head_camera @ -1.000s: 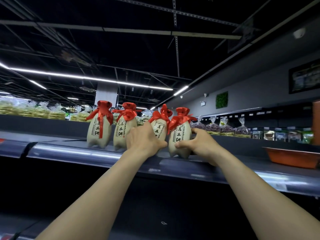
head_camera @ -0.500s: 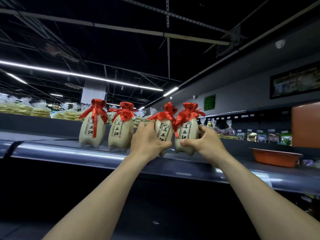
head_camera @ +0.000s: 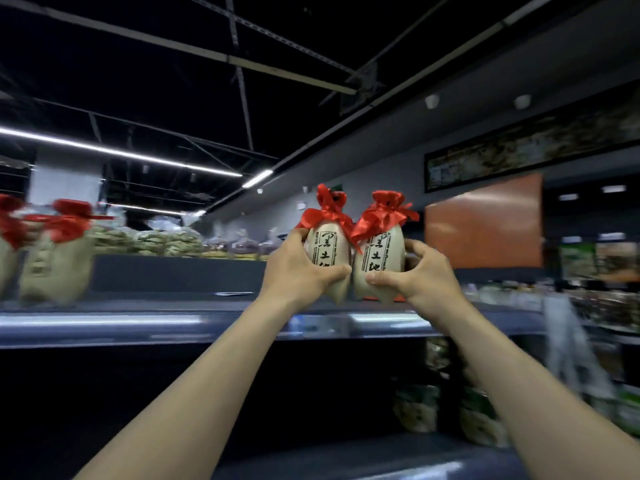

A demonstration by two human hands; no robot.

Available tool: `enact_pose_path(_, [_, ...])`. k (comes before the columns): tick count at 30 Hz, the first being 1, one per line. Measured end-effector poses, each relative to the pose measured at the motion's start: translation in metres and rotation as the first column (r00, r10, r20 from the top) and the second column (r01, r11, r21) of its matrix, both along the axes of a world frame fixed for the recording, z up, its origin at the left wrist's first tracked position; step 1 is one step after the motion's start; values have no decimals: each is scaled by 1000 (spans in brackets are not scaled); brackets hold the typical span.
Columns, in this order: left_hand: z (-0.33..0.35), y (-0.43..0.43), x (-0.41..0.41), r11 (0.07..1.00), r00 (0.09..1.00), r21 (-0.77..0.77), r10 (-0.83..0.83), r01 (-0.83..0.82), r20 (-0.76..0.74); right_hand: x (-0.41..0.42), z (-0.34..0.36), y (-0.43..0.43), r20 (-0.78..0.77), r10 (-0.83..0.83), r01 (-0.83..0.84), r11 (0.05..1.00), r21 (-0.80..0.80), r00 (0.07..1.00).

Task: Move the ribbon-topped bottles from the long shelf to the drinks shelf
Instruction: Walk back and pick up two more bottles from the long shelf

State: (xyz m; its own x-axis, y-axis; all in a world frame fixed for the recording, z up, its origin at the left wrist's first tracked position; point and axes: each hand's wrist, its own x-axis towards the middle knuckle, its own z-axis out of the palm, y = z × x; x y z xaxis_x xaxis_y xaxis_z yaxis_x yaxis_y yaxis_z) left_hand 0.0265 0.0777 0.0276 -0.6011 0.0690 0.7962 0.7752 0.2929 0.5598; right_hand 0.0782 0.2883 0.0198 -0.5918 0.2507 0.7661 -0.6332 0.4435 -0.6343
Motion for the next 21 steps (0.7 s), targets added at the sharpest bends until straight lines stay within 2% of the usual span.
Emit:
enact_pose_path(8, [-56, 221, 106, 919, 917, -3, -392, 393, 71, 189, -56, 199, 99, -211, 218, 974, -57, 972])
enact_pose_path(16, [-141, 438, 233, 668, 649, 29, -732, 744, 210, 392, -142, 356, 213, -485, 519, 841, -152, 848])
enact_pose_path(21, [-185, 559, 314, 472, 466, -54, -835, 880, 292, 494, -196, 433, 293, -597, 661, 715, -226, 746])
